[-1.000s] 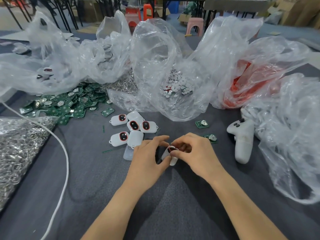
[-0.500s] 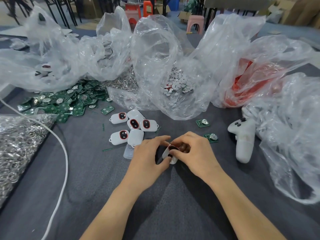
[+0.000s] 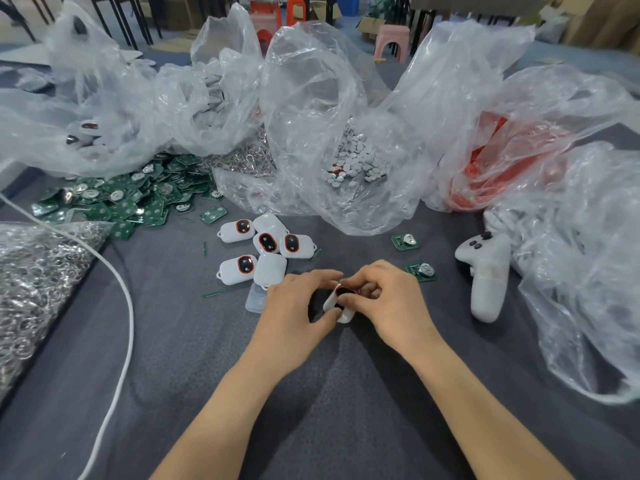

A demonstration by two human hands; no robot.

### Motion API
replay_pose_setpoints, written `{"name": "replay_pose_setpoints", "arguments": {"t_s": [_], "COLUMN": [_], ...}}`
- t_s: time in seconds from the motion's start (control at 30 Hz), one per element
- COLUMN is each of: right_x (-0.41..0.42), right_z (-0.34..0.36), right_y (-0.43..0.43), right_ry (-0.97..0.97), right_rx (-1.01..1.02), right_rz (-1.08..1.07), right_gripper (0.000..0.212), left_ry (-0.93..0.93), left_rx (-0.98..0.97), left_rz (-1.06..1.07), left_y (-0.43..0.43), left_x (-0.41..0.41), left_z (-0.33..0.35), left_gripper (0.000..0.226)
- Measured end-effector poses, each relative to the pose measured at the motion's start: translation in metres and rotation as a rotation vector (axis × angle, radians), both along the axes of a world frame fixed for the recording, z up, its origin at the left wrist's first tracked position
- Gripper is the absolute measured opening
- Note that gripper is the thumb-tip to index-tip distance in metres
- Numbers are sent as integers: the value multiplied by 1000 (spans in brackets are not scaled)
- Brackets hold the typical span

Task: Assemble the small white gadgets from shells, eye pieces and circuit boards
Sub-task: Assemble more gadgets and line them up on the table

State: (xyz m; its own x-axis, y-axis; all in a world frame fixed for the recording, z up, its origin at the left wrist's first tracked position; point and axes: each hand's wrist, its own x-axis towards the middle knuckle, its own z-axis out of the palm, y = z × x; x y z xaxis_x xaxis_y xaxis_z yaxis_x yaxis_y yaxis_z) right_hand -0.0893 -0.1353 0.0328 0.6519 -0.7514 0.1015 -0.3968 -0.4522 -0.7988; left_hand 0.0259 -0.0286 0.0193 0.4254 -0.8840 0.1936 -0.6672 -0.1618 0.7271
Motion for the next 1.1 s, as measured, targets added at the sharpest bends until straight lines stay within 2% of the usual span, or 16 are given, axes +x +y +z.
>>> {"name": "replay_pose_setpoints", "arguments": {"t_s": [0.27, 0.4, 0.47, 0.7, 0.87, 1.1], "right_x": [-2, -12, -15, -12, -11, -5], "right_z": [-4, -1, -1, -4, -2, 8], "right_y": [-4, -17, -21, -20, -23, -35], "right_ry": [-9, -84, -106, -23, -8, 113], "right_rx": [48, 369, 466, 294, 371, 452], "right_rz": [8, 126, 164, 136, 156, 245], "right_gripper": [15, 19, 23, 21, 17, 14], "left_ry": [-37, -56, -70, -67, -47, -94], "left_rx": [-3, 7, 12, -5, -16, -16], "left_rz": [-34, -42, -42, -34, -39, -28], "left_y": [0, 0, 0, -1, -2, -3], "left_x": [0, 0, 1, 0, 0, -3], "left_z": [-1, -1, -2, -2, -2, -1], "left_gripper": [34, 30, 27, 23, 20, 22]}}
